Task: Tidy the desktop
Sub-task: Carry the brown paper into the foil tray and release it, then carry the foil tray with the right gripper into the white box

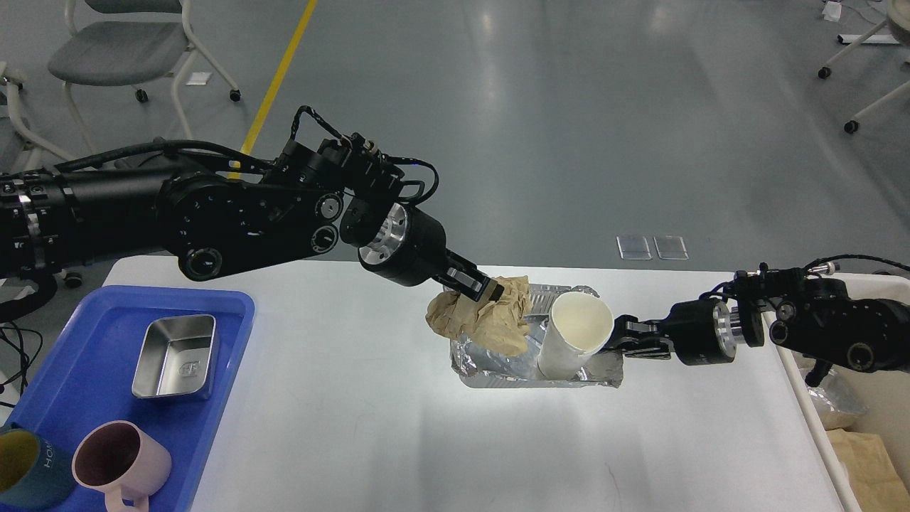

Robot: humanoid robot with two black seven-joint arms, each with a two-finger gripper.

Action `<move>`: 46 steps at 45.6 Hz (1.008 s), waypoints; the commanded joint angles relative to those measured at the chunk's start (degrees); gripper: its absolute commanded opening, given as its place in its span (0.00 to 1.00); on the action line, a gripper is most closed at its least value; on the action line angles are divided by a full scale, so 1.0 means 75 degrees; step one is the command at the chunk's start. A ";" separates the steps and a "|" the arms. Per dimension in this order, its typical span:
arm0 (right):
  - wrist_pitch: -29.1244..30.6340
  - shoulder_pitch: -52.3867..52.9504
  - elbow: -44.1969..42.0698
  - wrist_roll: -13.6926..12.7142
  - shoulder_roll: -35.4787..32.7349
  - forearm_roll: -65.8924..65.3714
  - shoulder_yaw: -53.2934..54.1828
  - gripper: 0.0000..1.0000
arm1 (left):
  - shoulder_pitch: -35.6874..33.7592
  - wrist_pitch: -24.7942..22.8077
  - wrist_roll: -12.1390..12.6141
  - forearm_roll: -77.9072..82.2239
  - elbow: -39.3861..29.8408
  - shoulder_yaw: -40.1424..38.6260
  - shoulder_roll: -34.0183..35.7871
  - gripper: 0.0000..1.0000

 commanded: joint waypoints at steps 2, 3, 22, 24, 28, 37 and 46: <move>0.0003 0.0026 0.0017 0.0003 -0.0003 0.0007 0.0000 0.00 | -0.0147 -0.0011 -0.0002 -0.0147 0.0091 -0.0002 -0.0090 0.22; 0.0003 0.0049 0.0017 0.0003 -0.0003 0.0007 -0.0011 0.00 | -0.0147 0.0000 -0.0002 -0.0159 0.0114 -0.0002 -0.0125 0.24; 0.0003 0.0108 0.0017 0.0014 -0.0003 0.0007 -0.0011 0.00 | -0.0206 0.0294 -0.0002 -0.0475 0.0536 0.0010 -0.0653 0.76; 0.0003 0.0108 0.0017 0.0014 -0.0003 0.0007 -0.0011 0.00 | -0.0241 0.0294 -0.0002 -0.0487 0.0536 -0.0002 -0.0664 0.79; 0.0003 0.0096 0.0005 0.0014 -0.0003 0.0007 -0.0011 0.00 | -0.0346 0.0294 -0.0025 -0.0487 0.0536 -0.0013 -0.0676 0.82; 0.0003 0.0096 -0.0065 -0.0021 -0.0062 0.0123 -0.0011 0.00 | -0.0510 0.0317 -0.0095 -0.0522 0.0536 -0.0072 -0.0606 0.84; -0.0009 0.0061 -0.0428 -0.0103 -0.0296 0.0522 -0.0011 0.00 | -0.0265 0.0773 -0.0084 -0.1470 0.0770 -0.0704 -0.0009 0.84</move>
